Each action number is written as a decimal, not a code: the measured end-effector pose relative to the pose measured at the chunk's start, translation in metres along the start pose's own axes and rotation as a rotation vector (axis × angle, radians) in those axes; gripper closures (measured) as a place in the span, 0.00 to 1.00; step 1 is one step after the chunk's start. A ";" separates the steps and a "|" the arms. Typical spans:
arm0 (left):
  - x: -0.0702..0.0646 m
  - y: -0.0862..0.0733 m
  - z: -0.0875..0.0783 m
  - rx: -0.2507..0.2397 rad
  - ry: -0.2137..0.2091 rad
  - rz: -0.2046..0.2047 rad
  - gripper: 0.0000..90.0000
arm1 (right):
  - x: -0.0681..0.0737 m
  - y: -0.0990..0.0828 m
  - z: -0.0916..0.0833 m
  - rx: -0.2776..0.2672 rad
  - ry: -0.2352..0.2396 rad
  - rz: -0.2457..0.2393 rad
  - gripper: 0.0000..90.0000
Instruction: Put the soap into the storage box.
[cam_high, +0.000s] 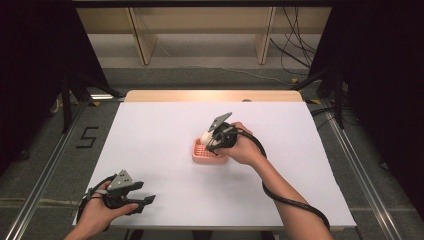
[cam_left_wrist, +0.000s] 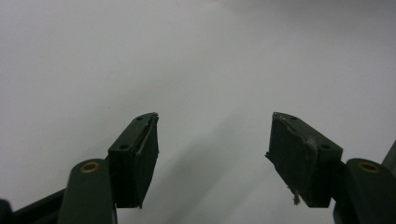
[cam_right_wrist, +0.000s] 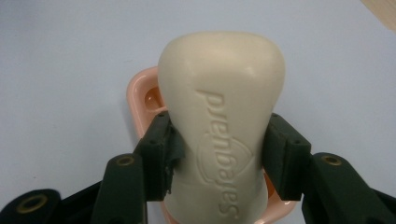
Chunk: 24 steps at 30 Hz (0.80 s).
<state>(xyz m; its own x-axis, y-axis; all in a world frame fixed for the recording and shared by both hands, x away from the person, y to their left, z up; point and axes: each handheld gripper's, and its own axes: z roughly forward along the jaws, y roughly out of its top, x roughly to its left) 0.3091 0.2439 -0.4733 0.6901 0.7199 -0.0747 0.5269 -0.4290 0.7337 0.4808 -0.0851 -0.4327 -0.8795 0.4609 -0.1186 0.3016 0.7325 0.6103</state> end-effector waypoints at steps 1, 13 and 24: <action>0.000 0.000 0.000 0.000 -0.001 0.000 0.36 | 0.000 0.000 0.000 0.003 0.004 0.003 0.56; 0.000 0.000 0.000 -0.001 0.002 0.000 0.36 | -0.003 -0.003 0.004 0.012 -0.005 0.004 0.56; 0.000 0.000 0.001 -0.002 0.011 0.000 0.36 | -0.004 -0.006 0.008 0.017 0.005 0.041 0.56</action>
<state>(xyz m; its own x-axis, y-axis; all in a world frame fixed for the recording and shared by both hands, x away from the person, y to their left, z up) 0.3095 0.2432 -0.4735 0.6846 0.7258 -0.0675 0.5262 -0.4280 0.7347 0.4852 -0.0871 -0.4416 -0.8680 0.4883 -0.0898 0.3438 0.7217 0.6009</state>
